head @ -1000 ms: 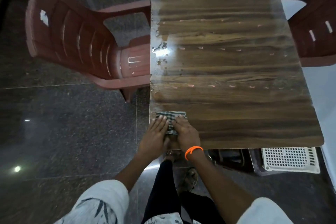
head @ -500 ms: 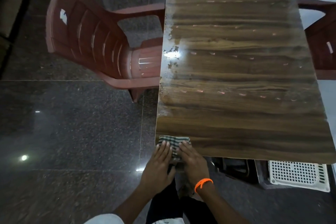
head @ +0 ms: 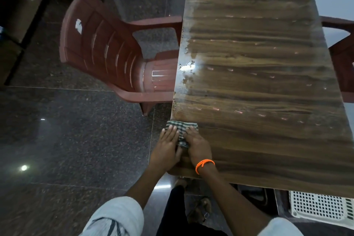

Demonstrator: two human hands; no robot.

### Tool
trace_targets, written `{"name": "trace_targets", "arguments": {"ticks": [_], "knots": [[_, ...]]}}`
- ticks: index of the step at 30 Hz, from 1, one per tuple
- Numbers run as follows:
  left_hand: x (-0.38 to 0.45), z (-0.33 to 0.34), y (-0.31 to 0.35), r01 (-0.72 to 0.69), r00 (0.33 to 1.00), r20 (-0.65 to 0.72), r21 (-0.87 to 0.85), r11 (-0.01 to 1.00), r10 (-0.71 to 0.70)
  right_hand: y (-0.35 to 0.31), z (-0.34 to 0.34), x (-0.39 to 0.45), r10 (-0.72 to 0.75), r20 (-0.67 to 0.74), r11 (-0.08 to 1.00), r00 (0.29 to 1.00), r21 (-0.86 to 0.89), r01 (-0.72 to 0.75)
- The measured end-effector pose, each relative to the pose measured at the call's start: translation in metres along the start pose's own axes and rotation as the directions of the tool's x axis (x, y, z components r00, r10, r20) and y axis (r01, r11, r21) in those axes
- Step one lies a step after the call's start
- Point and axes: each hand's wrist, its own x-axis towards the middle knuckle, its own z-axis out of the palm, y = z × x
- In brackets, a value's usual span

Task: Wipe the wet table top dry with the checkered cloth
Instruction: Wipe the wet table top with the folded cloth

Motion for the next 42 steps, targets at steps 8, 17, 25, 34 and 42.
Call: {"name": "trace_targets", "arguments": {"ticks": [8,17,25,34,42], "knots": [[-0.062,0.018,0.010,-0.013,1.000,0.004,-0.027,1.000,0.014,-0.007,0.015,-0.045,-0.137,-0.004,0.991,0.991,0.006,0.137],[0.018,0.013,0.059,-0.246,0.967,0.066,-0.006,0.969,0.246,0.063,-0.025,-0.040,0.145,-0.161,0.989,0.976,0.061,-0.136],[0.042,-0.011,0.005,-0.114,0.993,0.016,-0.008,0.993,0.114,0.029,-0.008,0.029,0.013,-0.123,0.998,0.992,0.057,-0.006],[-0.011,0.003,0.004,-0.242,0.967,0.074,-0.020,0.970,0.242,0.016,0.001,-0.028,-0.040,-0.119,0.999,0.992,0.024,0.044],[0.061,0.017,0.080,-0.349,0.928,0.136,-0.021,0.937,0.348,0.094,-0.040,-0.038,0.227,-0.306,0.973,0.925,0.115,-0.201]]}}
